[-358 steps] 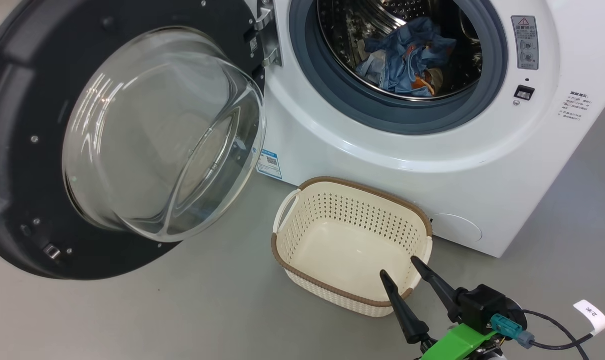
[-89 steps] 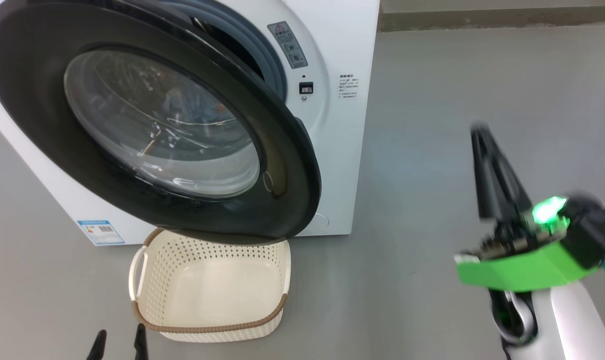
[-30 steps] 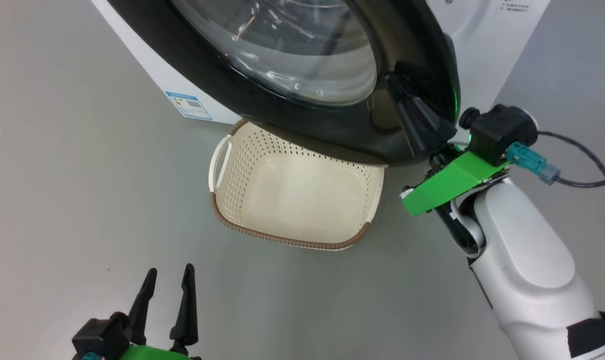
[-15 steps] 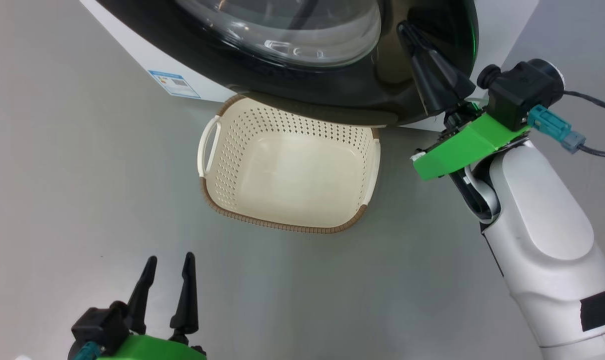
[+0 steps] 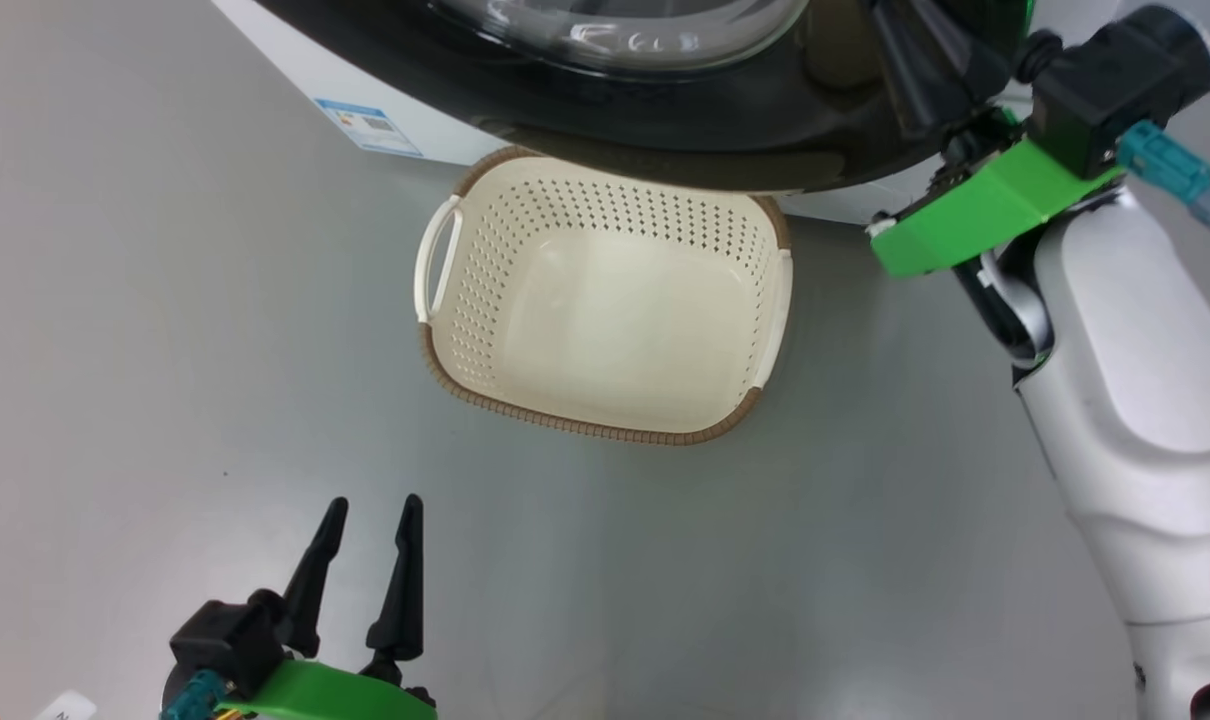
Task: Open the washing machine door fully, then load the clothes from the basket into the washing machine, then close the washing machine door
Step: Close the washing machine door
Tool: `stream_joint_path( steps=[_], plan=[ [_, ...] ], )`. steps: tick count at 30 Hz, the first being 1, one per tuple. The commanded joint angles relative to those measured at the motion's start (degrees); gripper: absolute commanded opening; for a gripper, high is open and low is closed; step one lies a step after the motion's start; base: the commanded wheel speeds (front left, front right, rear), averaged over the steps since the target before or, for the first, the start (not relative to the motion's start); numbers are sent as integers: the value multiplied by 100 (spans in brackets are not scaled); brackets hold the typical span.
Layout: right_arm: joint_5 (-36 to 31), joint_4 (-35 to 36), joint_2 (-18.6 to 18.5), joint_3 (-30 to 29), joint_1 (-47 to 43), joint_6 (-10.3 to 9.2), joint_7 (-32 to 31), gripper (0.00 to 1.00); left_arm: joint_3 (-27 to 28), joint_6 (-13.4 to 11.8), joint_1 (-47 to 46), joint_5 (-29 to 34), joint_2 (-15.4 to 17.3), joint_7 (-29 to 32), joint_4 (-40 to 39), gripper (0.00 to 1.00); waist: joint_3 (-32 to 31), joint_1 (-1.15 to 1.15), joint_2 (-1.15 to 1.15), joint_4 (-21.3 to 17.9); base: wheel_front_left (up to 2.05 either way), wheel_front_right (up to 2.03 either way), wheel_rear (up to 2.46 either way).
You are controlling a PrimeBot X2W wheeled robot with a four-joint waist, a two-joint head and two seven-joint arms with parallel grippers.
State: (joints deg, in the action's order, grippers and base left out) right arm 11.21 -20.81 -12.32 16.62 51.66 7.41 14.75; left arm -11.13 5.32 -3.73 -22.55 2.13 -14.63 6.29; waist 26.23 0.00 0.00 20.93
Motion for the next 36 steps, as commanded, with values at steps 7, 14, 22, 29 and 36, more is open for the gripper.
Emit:
stream_joint_path(
  steps=[7,14,22,29,36],
  plan=[
    [-166,-73,-125,-28,623,8,25,0,65,-5,-89,-118,75,-37,-88,100,155,0,0,149,0,0,0],
    [-355,-353,-214,-142,972,8,25,0,50,-16,-95,-129,75,-37,-92,100,202,0,0,164,0,0,0],
    [-432,-453,-200,-157,983,8,25,0,103,-43,-144,-236,75,-37,-62,100,118,0,0,88,0,0,0],
    [-221,-9,-113,-80,176,8,25,12,306,-81,-133,-171,75,-37,-44,100,-312,0,0,-194,0,0,0],
    [-81,598,31,51,-1074,8,25,100,712,-118,-10,-44,75,-37,-91,100,-865,0,0,-748,0,0,0]
  ],
)
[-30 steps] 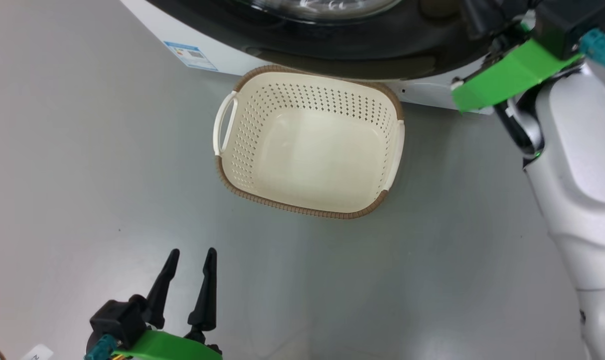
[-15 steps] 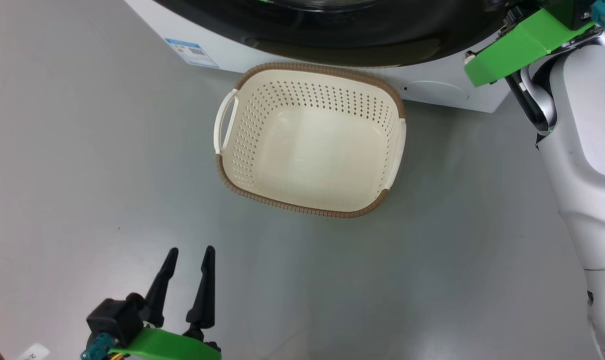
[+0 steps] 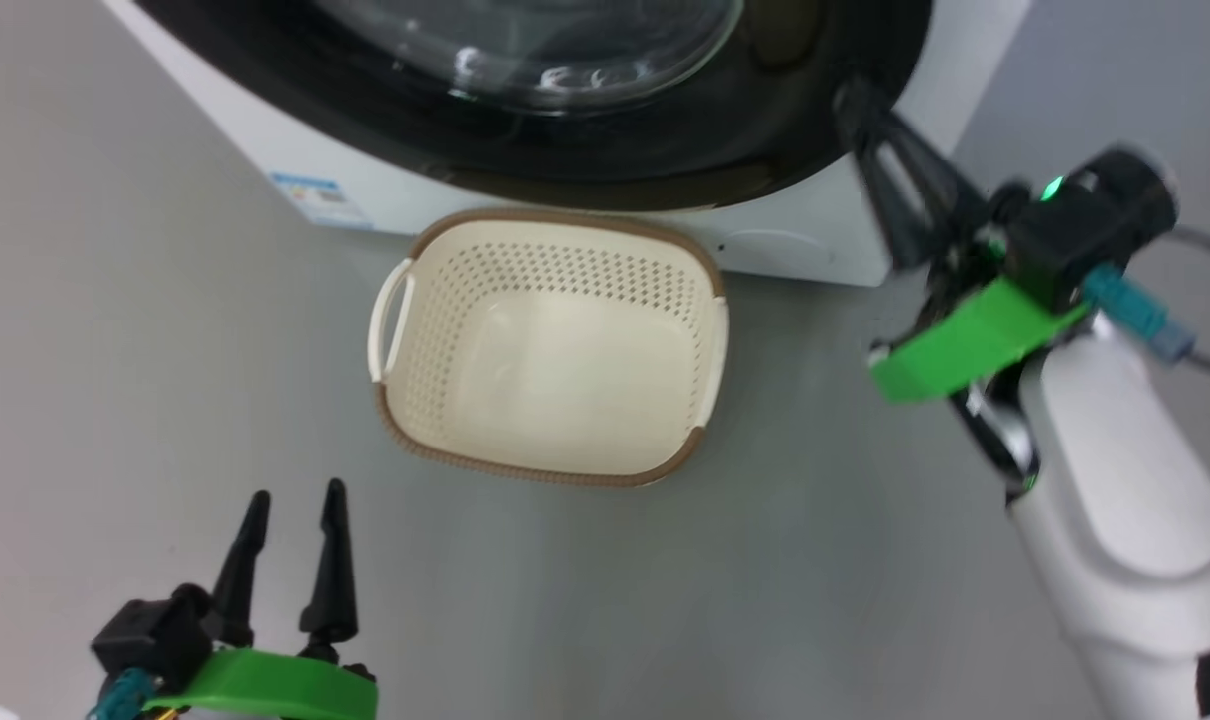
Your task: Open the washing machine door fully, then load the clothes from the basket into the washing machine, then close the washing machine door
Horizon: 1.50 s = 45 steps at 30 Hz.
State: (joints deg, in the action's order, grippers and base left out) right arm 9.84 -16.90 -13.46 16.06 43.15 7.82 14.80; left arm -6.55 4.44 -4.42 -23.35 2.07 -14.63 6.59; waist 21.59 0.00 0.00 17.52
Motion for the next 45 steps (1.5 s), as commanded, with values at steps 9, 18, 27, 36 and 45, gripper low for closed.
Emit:
stream_joint_path(
  steps=[9,18,27,36,45],
  plan=[
    [-14,797,429,77,-2143,-33,20,100,855,69,434,190,81,-37,-126,100,-1246,0,0,-1133,0,0,0],
    [-70,894,489,-265,-3260,-33,20,100,992,149,659,243,81,-37,111,100,-1643,0,0,-1467,0,0,0],
    [-173,1056,602,-804,-3783,-33,20,100,1028,155,821,316,81,-37,224,100,-1794,0,0,-1619,0,0,0],
    [-247,1100,707,-1152,-4114,-33,20,100,1301,-93,949,601,81,-37,170,100,-1937,0,0,-1639,0,0,0],
    [-264,1076,785,-1241,-4149,-33,20,100,1436,-115,1018,698,81,-37,121,100,-1960,0,0,-1525,0,0,0]
  ],
)
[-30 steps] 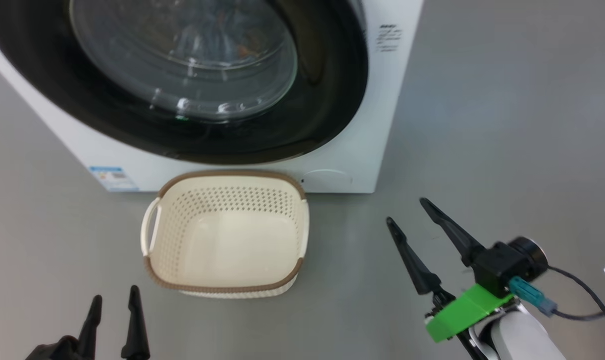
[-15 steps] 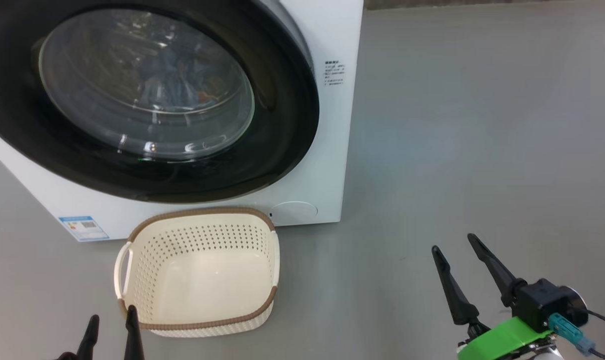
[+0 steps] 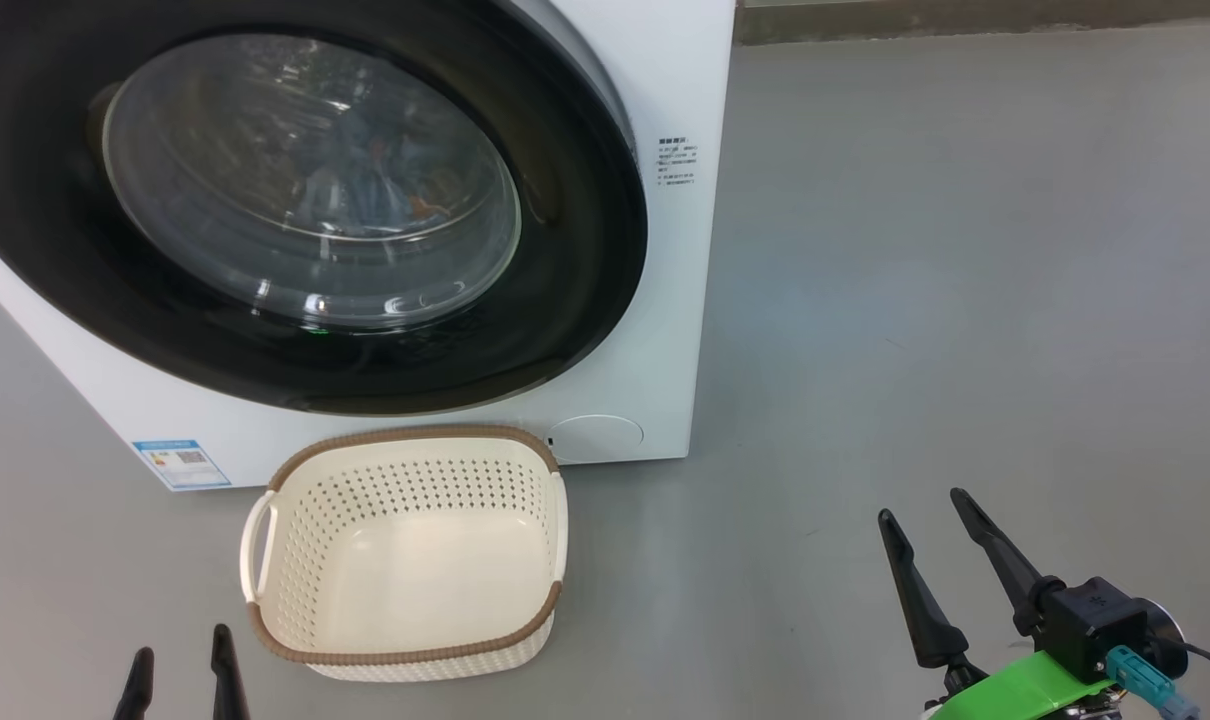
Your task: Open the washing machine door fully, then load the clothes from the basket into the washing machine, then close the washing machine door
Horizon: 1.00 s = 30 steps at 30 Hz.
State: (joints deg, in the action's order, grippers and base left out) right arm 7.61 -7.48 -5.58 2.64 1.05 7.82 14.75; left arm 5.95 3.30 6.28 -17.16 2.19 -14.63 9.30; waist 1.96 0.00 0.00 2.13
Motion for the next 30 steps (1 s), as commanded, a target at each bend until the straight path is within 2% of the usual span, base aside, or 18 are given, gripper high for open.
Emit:
stream_joint_path(
  steps=[1,7,30],
  plan=[
    [-42,131,3,98,65,-33,25,100,170,28,-58,77,69,-37,-147,100,4,0,0,27,0,0,0],
    [-38,132,22,79,77,-33,25,100,50,110,-36,33,69,-37,-170,100,16,0,0,71,0,0,0],
    [-5,-64,95,-260,51,-33,25,100,25,141,-35,15,69,-37,-178,100,56,0,0,72,0,0,0]
  ],
)
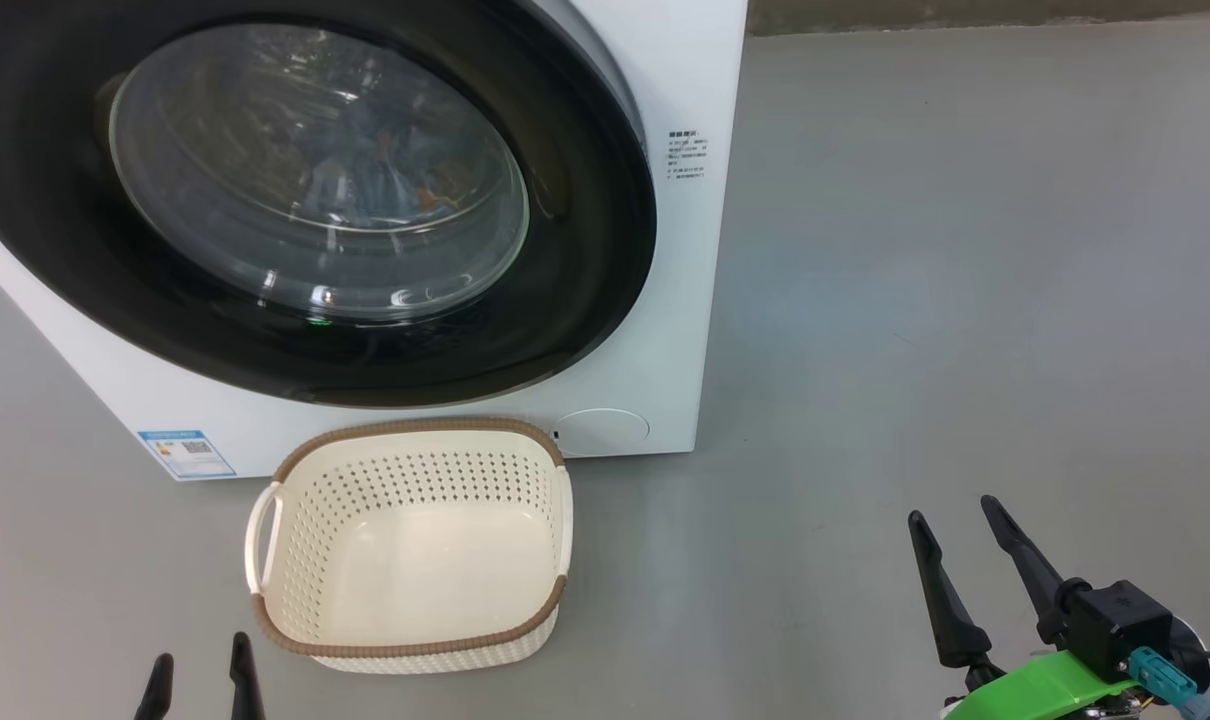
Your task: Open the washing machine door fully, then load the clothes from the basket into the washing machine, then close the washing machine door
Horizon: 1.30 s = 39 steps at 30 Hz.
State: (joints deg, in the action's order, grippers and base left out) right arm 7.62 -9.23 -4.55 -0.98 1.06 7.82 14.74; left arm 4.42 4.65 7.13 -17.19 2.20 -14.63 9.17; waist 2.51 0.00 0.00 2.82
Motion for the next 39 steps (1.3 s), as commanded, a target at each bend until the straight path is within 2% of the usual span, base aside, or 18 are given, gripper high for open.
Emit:
stream_joint_path(
  steps=[1,10,11,18,21,26,39],
  plan=[
    [7,99,1,87,49,-33,26,100,179,3,-119,20,67,-37,-170,100,3,0,0,5,0,0,0],
    [27,45,54,44,61,-33,26,100,171,-7,-135,5,67,-37,-188,100,40,0,0,28,0,0,0],
    [3,-75,69,-80,0,0,0,0,-5,0,-2,-2,0,0,-21,0,40,0,0,28,0,0,0],
    [177,-413,100,-83,-30,0,-45,0,-27,5,-30,-164,-124,61,296,0,36,2,0,23,0,0,0],
    [446,-410,102,-97,-19,-1,-114,0,-18,14,-65,-403,-118,128,297,0,14,14,0,12,0,0,0],
    [785,-418,105,-115,5,-2,-198,0,-13,25,-115,-703,-110,207,304,0,13,2,0,-1,0,0,0],
    [1595,-429,112,-163,65,-5,-402,0,8,52,-245,-1422,-92,405,323,0,-11,1,0,-31,0,0,0]
  ],
)
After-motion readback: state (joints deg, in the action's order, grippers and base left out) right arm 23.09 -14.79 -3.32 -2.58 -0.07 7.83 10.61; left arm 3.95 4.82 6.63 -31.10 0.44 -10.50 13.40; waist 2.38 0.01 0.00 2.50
